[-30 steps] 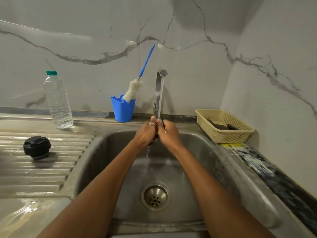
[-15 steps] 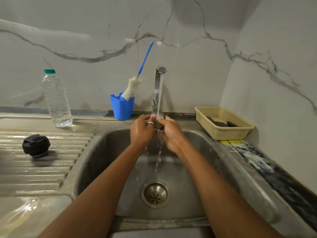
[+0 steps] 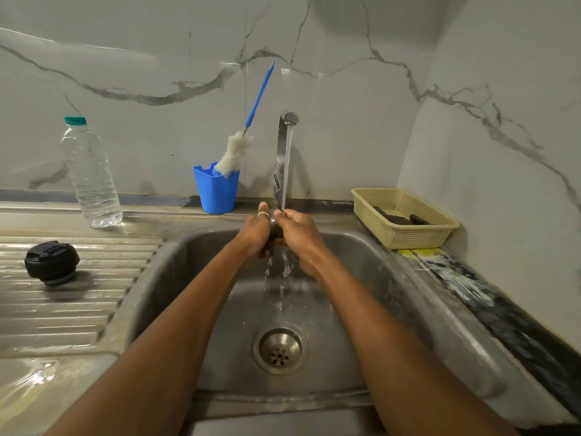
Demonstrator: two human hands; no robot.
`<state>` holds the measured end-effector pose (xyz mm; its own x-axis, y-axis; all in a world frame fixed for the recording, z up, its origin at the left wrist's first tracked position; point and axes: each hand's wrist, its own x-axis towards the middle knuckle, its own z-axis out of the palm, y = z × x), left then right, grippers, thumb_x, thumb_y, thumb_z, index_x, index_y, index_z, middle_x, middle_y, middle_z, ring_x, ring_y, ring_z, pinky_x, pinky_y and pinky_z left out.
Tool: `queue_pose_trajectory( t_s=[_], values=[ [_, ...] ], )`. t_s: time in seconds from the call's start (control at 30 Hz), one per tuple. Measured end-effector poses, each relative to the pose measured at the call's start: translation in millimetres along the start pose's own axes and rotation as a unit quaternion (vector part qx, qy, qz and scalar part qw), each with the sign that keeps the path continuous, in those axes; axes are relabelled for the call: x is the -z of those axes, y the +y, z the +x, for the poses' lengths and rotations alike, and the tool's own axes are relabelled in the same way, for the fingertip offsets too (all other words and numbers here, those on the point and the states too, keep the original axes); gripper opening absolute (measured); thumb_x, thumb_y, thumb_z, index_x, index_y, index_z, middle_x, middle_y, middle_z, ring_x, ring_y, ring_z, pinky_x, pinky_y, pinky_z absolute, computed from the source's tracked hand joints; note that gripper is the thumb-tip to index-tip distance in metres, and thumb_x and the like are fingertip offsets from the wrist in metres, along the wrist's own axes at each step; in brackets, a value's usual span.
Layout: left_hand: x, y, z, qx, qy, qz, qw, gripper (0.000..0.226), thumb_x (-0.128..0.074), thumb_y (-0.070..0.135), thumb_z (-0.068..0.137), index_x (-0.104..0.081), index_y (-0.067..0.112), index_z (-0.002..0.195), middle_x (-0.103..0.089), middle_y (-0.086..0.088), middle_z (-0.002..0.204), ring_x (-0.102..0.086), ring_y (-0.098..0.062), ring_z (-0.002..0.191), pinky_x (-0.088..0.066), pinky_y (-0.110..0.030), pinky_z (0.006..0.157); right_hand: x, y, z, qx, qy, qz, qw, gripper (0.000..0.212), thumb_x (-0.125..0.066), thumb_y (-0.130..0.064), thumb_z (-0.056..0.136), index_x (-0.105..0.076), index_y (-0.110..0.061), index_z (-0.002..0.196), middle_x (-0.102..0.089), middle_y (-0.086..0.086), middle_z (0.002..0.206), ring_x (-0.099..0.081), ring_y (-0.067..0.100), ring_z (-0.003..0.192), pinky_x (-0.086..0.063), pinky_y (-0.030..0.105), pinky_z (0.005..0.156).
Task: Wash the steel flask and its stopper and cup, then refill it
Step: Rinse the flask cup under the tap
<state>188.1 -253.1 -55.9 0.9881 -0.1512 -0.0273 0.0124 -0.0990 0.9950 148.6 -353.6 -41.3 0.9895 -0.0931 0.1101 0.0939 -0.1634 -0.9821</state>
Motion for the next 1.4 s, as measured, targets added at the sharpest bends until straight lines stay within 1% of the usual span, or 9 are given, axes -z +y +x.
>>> queue_pose_trajectory(
  t_s=[0.23, 0.5, 0.67, 0.77, 0.93, 1.03, 1.17, 1.3, 1.4],
  values=[
    [-5.2, 0.3, -10.1, -0.072, -0.057, 0.089, 0.992, 0.056, -0.035, 0.044, 0.11, -0.016, 0.022, 0.157, -0.063, -0.011, 0.096, -0.059, -0.017, 0.078, -0.049, -0.029, 0.059, 6.6, 2.3, 7.0, -0.05, 0.066, 0.037, 0.996, 0.031, -0.047, -0.025, 0.106, -0.074, -0.01, 0.104, -0.075, 0.012, 0.091, -0.07, 0.024, 0.08, -0.056, 0.034, 0.07],
    [-3.2, -3.3, 1.7, 0.032, 0.003, 0.013, 0.999, 0.075, -0.013, 0.061, 0.106, -0.063, 0.005, 0.103, -0.054, -0.006, 0.063, -0.046, -0.015, 0.056, -0.041, -0.03, 0.056, 10.1, -1.5, 0.2, -0.004, -0.032, -0.011, 0.999, 0.025, -0.049, -0.03, 0.107, -0.068, -0.014, 0.11, -0.074, 0.013, 0.106, -0.07, 0.024, 0.096, -0.058, 0.039, 0.09],
    [-6.5, -17.1, 1.5, -0.082, 0.005, 0.183, 0.98, 0.056, -0.036, 0.045, 0.107, -0.037, 0.003, 0.146, -0.058, -0.021, 0.131, -0.063, -0.027, 0.105, -0.056, -0.036, 0.078, 12.2, -0.1, 3.7, -0.061, 0.041, 0.053, 0.996, 0.025, -0.051, -0.019, 0.105, -0.073, -0.008, 0.1, -0.071, 0.004, 0.081, -0.065, 0.014, 0.071, -0.052, 0.021, 0.053],
    [-15.3, -14.2, -3.6, -0.136, 0.01, 0.182, 0.974, 0.058, -0.039, 0.039, 0.109, -0.022, 0.01, 0.156, -0.037, -0.02, 0.154, -0.051, -0.035, 0.131, -0.053, -0.044, 0.1, 16.1, -2.1, 1.9, -0.095, 0.054, 0.106, 0.988, 0.024, -0.05, -0.02, 0.106, -0.07, -0.01, 0.097, -0.071, 0.009, 0.09, -0.066, 0.018, 0.08, -0.057, 0.028, 0.066],
    [-12.9, -3.4, -2.7, -0.033, 0.047, 0.007, 0.998, 0.064, -0.02, 0.052, 0.109, -0.063, 0.005, 0.104, -0.063, -0.01, 0.076, -0.057, -0.018, 0.065, -0.047, -0.032, 0.058, 8.3, -1.8, -1.4, 0.015, -0.001, -0.055, 0.998, 0.031, -0.05, -0.039, 0.105, -0.073, -0.019, 0.108, -0.075, 0.004, 0.102, -0.071, 0.02, 0.097, -0.059, 0.044, 0.092],
    [-4.9, -1.8, -4.6, 0.051, 0.057, -0.104, 0.992, 0.066, -0.02, 0.053, 0.109, -0.063, 0.003, 0.111, -0.067, -0.018, 0.091, -0.063, -0.022, 0.072, -0.054, -0.034, 0.066, 2.2, -0.6, -3.7, 0.089, -0.02, -0.22, 0.971, 0.026, -0.053, -0.036, 0.102, -0.071, -0.019, 0.092, -0.074, 0.004, 0.088, -0.071, 0.023, 0.089, -0.056, 0.053, 0.088],
    [1.1, 2.9, -9.6, 0.122, 0.048, -0.205, 0.97, 0.053, -0.03, 0.047, 0.109, -0.061, 0.004, 0.116, -0.074, -0.016, 0.108, -0.07, -0.026, 0.103, -0.056, -0.04, 0.097, 6.2, 5.2, -2.4, 0.146, -0.019, -0.414, 0.898, 0.021, -0.06, -0.035, 0.096, -0.07, -0.027, 0.113, -0.064, 0.004, 0.12, -0.04, 0.024, 0.132, -0.028, 0.046, 0.105],
    [2.5, 5.1, -13.2, 0.159, 0.052, -0.154, 0.974, 0.068, -0.025, 0.059, 0.106, -0.063, 0.007, 0.128, -0.068, -0.009, 0.105, -0.063, -0.023, 0.1, -0.05, -0.035, 0.099, 9.9, 9.8, 1.0, 0.112, -0.055, -0.364, 0.923, 0.016, -0.064, -0.027, 0.098, -0.066, -0.023, 0.083, -0.063, 0.001, 0.084, -0.062, 0.019, 0.085, -0.043, 0.034, 0.077],
    [1.2, 2.8, -14.1, 0.166, 0.087, -0.094, 0.978, 0.072, -0.02, 0.059, 0.107, -0.05, 0.005, 0.145, -0.065, -0.014, 0.125, -0.062, -0.032, 0.115, -0.051, -0.042, 0.1, 18.4, 18.8, 2.4, 0.11, -0.03, -0.427, 0.897, 0.019, -0.063, -0.022, 0.097, -0.072, -0.011, 0.084, -0.067, 0.014, 0.091, -0.065, 0.031, 0.087, -0.036, 0.027, 0.071]
  ],
)
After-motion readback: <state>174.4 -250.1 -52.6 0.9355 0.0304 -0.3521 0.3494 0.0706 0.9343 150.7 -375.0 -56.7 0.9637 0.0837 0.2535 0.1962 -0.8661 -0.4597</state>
